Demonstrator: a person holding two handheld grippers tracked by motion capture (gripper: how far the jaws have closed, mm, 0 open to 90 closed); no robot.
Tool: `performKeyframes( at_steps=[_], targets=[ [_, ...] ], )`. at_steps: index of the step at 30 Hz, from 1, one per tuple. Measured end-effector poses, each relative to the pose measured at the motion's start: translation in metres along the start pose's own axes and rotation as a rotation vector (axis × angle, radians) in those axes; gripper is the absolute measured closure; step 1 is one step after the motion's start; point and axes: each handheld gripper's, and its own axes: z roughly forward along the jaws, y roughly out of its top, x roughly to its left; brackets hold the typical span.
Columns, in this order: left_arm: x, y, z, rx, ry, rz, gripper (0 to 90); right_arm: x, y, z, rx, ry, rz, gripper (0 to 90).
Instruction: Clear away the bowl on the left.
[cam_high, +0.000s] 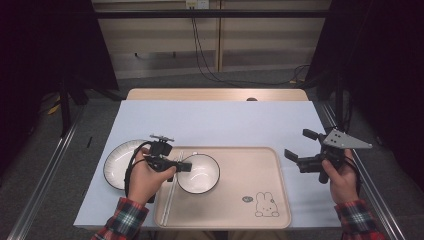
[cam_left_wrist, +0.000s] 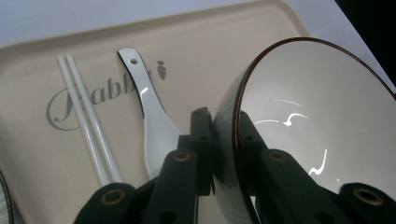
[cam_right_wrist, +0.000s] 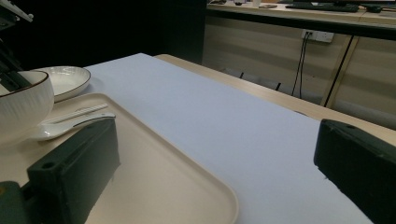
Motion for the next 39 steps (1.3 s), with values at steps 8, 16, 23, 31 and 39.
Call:
performKeyframes(
  at_steps=[8,16,23,31,39],
  targets=[
    [-0.007,-0.003,0.005,0.03,-0.015,0.033,81.9,0.0,0.0,0.001,0.0,-0.005,-0.001,0.0],
    [-0.015,-0.005,0.01,0.039,-0.029,0.054,81.9,0.0,-0.001,0.001,0.001,-0.004,0.002,0.0],
    [-0.022,-0.009,0.015,0.051,-0.042,0.066,81.9,0.0,-0.001,0.001,0.001,-0.003,0.003,0.0],
    [-0.021,-0.015,0.02,0.067,-0.043,0.073,81.9,0.0,-0.001,0.002,-0.003,-0.006,0.005,0.0],
    [-0.018,-0.02,0.022,0.082,-0.039,0.08,81.8,0.0,-0.001,0.002,-0.004,-0.006,0.004,0.0]
  ],
)
